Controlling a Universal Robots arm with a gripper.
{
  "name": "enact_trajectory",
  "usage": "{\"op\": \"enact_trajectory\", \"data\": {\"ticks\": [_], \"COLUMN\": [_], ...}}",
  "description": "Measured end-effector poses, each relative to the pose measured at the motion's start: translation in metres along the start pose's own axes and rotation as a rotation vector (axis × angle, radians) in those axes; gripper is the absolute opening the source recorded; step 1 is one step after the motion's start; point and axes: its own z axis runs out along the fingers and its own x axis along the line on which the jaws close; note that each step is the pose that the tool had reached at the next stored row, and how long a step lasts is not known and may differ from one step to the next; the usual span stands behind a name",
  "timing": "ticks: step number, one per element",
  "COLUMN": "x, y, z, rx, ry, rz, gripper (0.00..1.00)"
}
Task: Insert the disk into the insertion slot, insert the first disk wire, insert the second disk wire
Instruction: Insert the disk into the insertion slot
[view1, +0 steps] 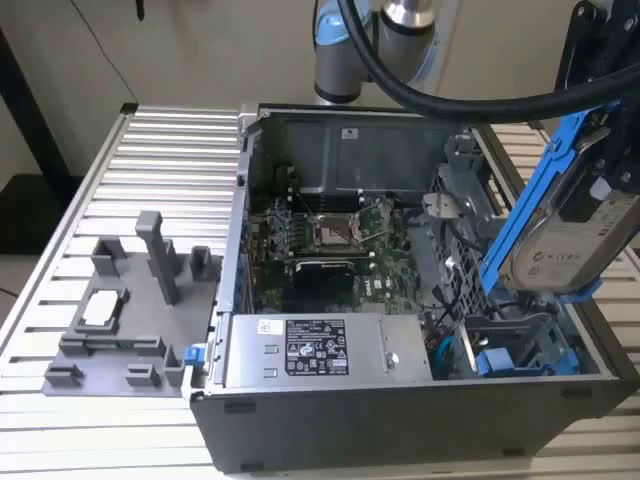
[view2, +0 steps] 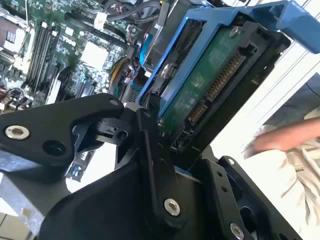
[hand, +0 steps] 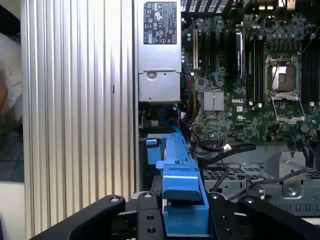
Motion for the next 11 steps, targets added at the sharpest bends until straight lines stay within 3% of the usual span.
{"op": "enact_trajectory", "data": {"ticks": [11], "x": [0.0000], "y": [0.0000], "z": [0.0000], "rx": [0.0000], "ry": [-0.0001], "rz": [0.000], "gripper": [0.33]}}
